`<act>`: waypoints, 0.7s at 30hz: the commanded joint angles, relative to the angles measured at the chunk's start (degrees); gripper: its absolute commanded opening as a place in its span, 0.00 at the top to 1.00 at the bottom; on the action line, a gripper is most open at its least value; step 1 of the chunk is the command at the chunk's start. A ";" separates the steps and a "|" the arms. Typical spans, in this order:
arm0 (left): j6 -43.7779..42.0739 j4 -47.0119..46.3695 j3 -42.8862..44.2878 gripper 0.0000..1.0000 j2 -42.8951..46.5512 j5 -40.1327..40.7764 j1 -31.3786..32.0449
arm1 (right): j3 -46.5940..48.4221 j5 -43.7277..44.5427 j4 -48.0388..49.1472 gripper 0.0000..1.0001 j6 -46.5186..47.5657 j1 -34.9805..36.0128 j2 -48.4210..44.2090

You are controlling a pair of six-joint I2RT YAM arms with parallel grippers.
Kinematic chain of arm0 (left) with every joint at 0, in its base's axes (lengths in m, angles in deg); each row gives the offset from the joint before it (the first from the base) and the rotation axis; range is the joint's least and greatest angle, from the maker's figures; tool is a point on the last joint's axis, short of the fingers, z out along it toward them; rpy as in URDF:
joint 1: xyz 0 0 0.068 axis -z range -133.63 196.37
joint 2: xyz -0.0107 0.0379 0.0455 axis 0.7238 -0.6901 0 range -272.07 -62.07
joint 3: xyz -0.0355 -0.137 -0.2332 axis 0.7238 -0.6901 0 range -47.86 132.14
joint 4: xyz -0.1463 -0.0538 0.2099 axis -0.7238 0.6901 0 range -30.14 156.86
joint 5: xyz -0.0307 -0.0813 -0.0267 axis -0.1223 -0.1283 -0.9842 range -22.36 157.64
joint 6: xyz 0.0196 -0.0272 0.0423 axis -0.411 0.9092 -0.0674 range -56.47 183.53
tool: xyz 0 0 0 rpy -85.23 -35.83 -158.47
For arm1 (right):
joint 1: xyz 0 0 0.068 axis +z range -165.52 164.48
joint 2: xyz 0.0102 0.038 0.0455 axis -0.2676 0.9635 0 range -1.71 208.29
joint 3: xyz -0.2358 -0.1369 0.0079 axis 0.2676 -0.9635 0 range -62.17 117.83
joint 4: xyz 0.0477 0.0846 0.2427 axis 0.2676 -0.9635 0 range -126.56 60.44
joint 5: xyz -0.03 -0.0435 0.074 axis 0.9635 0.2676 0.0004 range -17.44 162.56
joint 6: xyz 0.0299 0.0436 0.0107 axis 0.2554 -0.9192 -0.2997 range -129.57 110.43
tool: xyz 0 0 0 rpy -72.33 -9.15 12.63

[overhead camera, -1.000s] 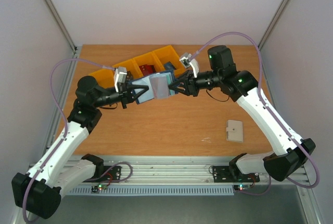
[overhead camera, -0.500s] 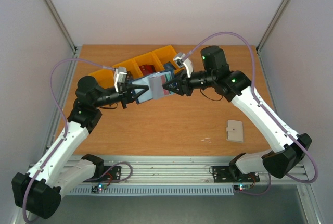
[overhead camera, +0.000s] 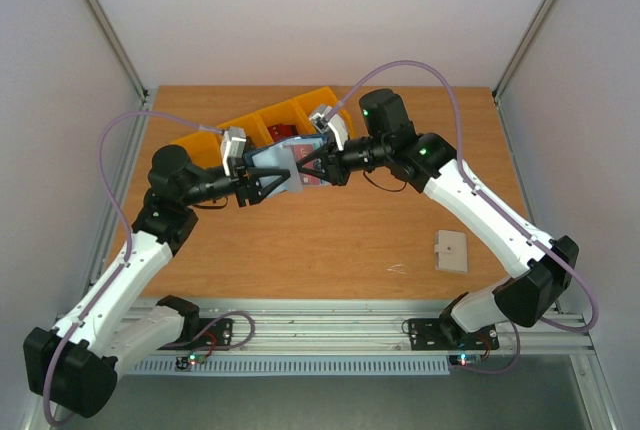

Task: Take the credit cards out of the card holder

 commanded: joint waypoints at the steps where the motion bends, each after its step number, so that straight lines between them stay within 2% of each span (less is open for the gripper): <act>1: -1.43 -2.70 0.25 0.28 0.34 0.12 0.31 | 2.70 2.57 -1.94 0.99 -1.01 0.67 0.90; 4: -2.57 -1.57 0.55 0.13 -0.13 3.84 0.74 | 4.75 3.62 -3.93 0.99 -0.51 1.48 1.87; 6: -3.95 -0.39 0.99 0.13 -0.59 6.72 0.98 | 5.22 3.13 -3.72 0.99 0.07 2.09 1.84; 8: -5.73 0.96 1.31 0.20 -0.92 9.40 1.26 | 5.74 2.90 -3.82 0.99 0.72 2.53 1.73; 10: -6.84 1.64 1.37 0.22 -0.89 10.92 1.29 | 6.11 3.51 -4.48 0.99 1.25 2.54 1.70; 12: -7.04 1.92 1.45 0.18 -0.95 10.97 1.28 | 6.67 4.85 -5.69 0.99 1.82 2.52 1.74; 15: -7.37 1.57 1.99 0.01 -1.20 6.44 1.55 | 7.79 7.25 -7.20 0.99 1.79 2.57 2.31; 18: -10.07 2.27 2.82 0.01 -1.28 6.14 3.19 | 10.05 12.33 -8.57 0.99 0.70 3.40 3.91; 21: -12.69 3.64 3.28 0.01 -2.06 12.18 5.12 | 14.84 19.25 -11.17 0.99 0.63 5.94 6.66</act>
